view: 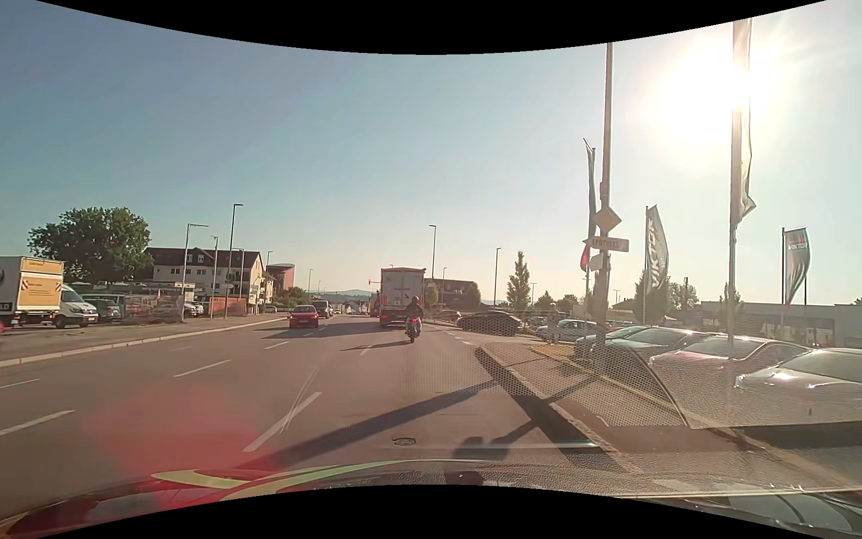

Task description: Follow the waypoints while adhering to traffic rules and regulations

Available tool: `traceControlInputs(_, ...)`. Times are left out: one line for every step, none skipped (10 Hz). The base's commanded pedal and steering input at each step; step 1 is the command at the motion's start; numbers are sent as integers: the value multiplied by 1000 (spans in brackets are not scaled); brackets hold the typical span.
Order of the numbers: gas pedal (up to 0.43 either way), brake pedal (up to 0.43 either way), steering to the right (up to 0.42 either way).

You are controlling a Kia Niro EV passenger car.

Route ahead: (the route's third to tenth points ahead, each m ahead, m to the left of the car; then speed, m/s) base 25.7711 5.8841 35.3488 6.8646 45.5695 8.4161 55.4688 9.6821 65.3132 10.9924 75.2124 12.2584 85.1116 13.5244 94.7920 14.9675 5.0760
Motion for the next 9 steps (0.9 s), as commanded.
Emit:
traceControlInputs(0, 146, -13)
traceControlInputs(0, 152, -13)
traceControlInputs(0, 159, -12)
traceControlInputs(0, 171, -11)
traceControlInputs(0, 189, -10)
traceControlInputs(0, 201, -10)
traceControlInputs(0, 213, -10)
traceControlInputs(0, 220, -9)
traceControlInputs(0, 220, -9)
